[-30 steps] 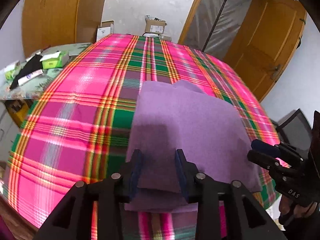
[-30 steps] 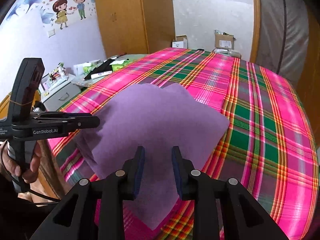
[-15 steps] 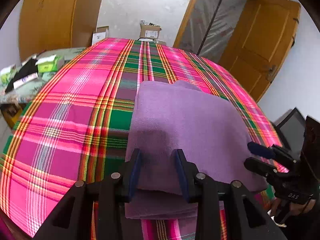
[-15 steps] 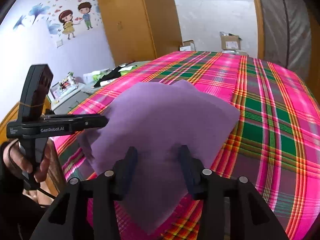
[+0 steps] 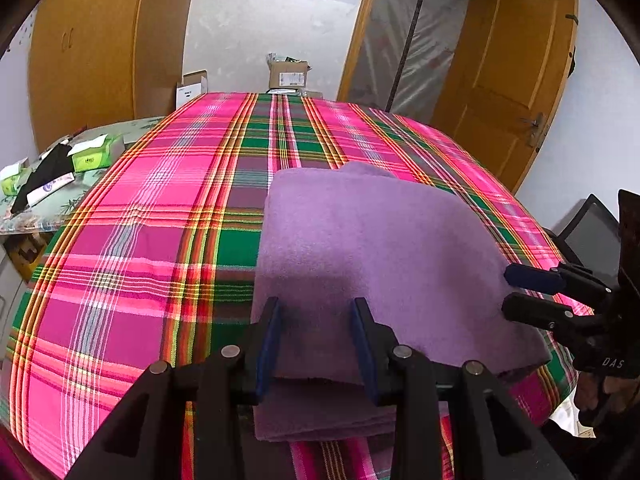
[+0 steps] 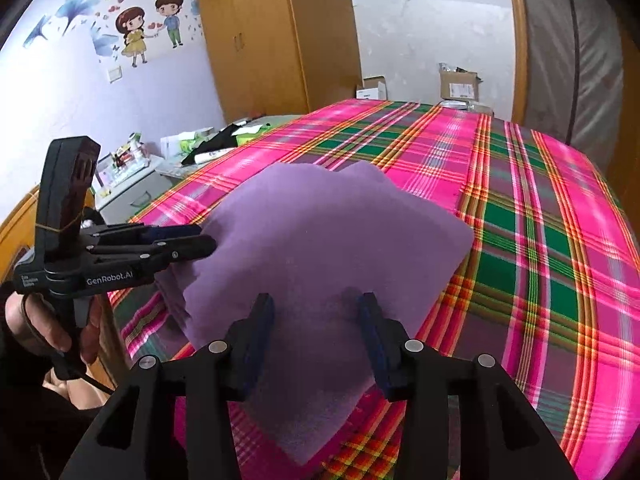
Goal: Fold clothes
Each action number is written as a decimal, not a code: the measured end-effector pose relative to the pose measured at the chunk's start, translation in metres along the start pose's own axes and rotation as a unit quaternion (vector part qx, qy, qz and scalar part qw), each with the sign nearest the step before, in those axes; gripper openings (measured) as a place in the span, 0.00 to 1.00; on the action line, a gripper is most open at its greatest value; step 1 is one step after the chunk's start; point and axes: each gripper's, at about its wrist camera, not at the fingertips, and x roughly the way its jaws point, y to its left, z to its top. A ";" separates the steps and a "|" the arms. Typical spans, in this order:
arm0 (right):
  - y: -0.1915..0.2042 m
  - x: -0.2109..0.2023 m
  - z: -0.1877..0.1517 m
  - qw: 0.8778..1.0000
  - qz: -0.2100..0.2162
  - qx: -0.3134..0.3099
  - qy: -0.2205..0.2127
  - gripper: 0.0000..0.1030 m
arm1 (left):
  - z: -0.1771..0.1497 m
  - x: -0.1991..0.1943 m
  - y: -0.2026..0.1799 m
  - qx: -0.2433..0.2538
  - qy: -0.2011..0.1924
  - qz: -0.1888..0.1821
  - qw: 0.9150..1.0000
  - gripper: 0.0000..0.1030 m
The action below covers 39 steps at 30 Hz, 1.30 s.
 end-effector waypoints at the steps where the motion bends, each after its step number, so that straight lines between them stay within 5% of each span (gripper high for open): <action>1: 0.000 -0.001 0.001 1.000 -0.002 0.002 -0.002 0.45 | 0.001 0.000 0.000 -0.001 0.003 0.000 1.000 0.35; 8: -0.007 -0.009 0.008 0.999 0.003 0.026 -0.027 0.45 | 0.019 -0.001 0.004 -0.031 0.034 0.004 0.999 0.34; 33: -0.018 -0.017 0.014 0.999 0.007 0.038 -0.036 0.45 | 0.042 -0.013 -0.031 0.040 0.017 0.032 0.999 0.34; 39: -0.019 -0.017 0.014 0.999 0.008 0.039 -0.036 0.45 | 0.039 -0.018 -0.021 0.017 -0.007 0.017 1.000 0.34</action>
